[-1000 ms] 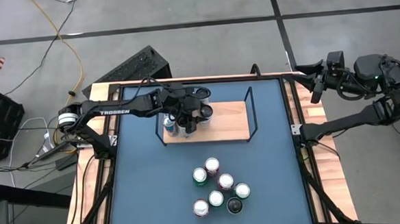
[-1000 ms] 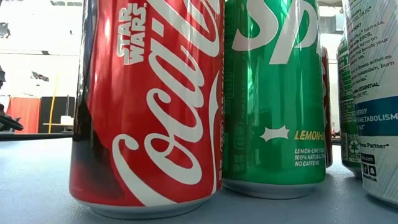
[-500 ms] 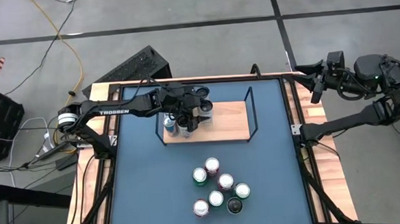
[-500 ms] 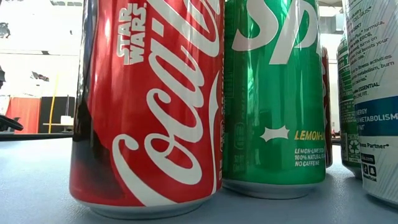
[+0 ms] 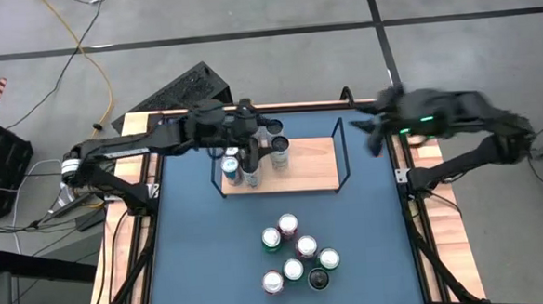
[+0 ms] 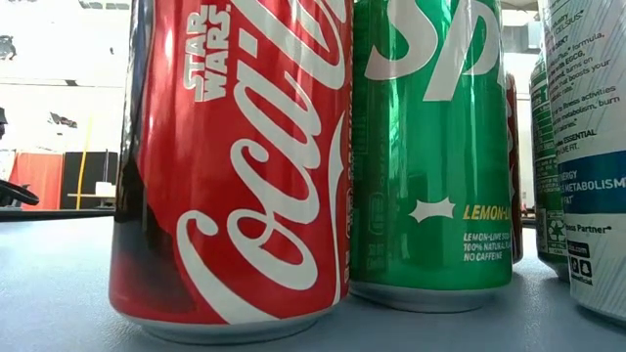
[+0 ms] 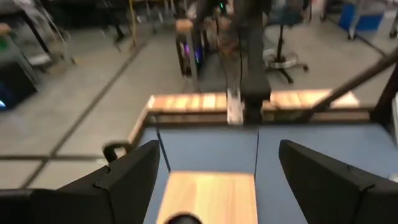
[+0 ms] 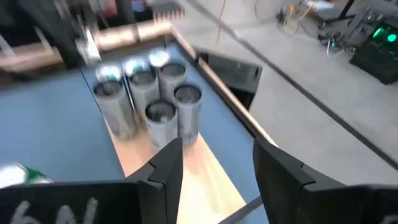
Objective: Place canned beverage on shelf
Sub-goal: Put the top right white and blue soda can on the shelf aligned with the other white and blue soda can
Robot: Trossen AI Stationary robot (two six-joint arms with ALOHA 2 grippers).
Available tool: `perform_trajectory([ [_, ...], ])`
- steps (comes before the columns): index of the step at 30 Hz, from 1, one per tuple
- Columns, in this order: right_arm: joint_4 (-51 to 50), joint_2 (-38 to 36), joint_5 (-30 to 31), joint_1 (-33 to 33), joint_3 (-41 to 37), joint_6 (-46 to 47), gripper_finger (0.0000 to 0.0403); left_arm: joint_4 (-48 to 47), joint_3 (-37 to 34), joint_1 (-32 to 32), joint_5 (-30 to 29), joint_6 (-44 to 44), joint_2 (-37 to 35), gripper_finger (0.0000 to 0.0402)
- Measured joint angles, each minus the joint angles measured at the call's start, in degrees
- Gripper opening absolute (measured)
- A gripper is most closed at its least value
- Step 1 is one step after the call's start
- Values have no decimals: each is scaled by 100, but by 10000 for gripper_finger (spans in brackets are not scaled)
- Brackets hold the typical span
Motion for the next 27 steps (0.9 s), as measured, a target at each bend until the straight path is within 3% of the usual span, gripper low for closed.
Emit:
perform_trajectory([
  [5,950,888,-13,-72,-505,-564,175,-664,734,-341,-773,104,-494,315],
  [8,1493,1133,-422,-249,-1019,-481,169,-890,993,-577,-1170,225,-795,315],
  [11,2110,1257,-444,-324,-1678,-316,155,-847,1018,-820,-1390,300,-1108,316],
  [19,3396,1485,-745,-424,-2755,-245,81,-1039,1015,-1267,-2126,215,-1500,316],
  [27,4277,2170,-1038,-500,-2886,-315,21,-1118,1011,-1589,-2268,195,-1591,316],
])
